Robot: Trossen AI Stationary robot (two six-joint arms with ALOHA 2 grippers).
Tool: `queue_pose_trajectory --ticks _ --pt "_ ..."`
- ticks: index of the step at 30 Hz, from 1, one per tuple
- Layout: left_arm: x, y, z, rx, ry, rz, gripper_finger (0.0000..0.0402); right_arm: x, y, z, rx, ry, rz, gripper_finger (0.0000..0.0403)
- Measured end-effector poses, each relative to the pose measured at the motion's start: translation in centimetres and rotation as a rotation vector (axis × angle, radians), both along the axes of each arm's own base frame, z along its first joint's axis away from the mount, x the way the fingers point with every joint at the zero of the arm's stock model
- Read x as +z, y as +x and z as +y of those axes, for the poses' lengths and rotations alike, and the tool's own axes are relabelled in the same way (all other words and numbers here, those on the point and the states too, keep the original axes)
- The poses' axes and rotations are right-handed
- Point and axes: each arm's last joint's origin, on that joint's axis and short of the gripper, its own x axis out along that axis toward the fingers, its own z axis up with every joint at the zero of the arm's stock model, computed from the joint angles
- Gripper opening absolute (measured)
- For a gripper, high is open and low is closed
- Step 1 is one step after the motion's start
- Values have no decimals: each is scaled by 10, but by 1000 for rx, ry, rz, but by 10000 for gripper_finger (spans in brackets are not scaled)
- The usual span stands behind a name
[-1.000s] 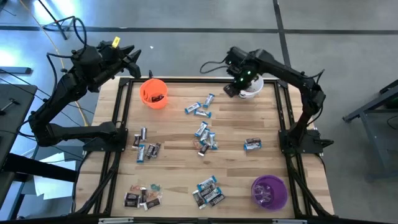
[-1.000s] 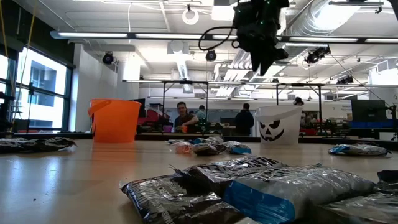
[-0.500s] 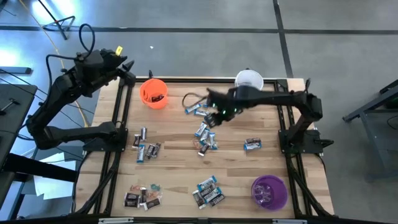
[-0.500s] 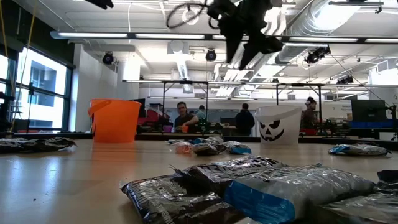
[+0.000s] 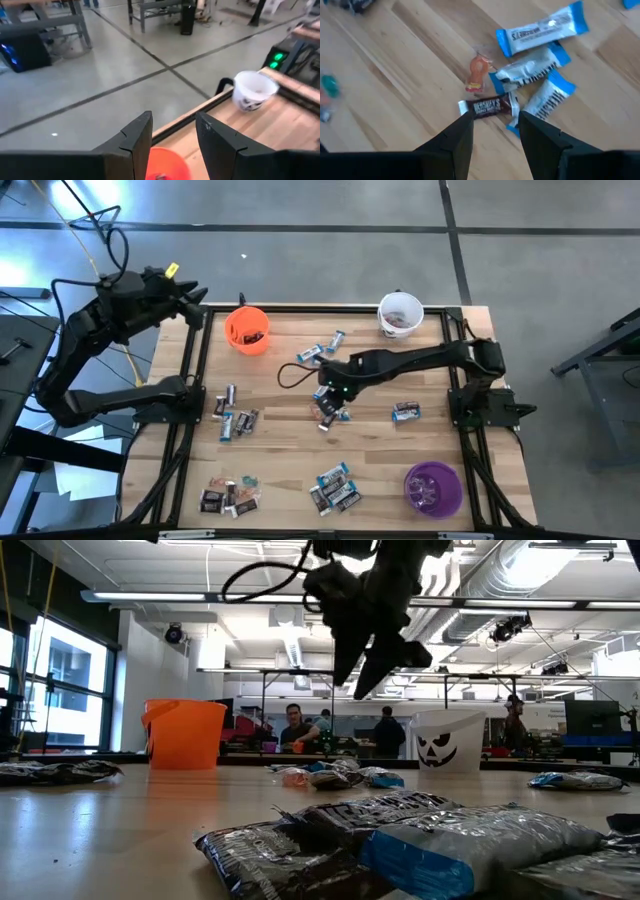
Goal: Sort candy
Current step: Put the orange gummy into the white bucket
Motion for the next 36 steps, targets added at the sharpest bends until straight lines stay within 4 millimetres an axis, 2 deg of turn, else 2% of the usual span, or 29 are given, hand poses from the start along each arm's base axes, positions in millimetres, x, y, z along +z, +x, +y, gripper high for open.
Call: queue_pose_trajectory --ticks 6,15,22,30,36 --pt "0 -2 -4 -48 -77 -90 140 -18 7 -4 -7 14 43 151" --pt "0 -1 -7 -105 -132 -139 140 -25 22 -4 -18 -11 -62 151" --pt "-2 -2 -7 -94 -162 -141 140 -32 25 2 -15 1 -50 151" --pt "-3 -2 -7 -89 -174 -138 140 -50 30 8 -1 42 -17 151" --pt "-3 -2 -7 -89 -174 -138 140 -52 32 8 -4 45 -20 151"
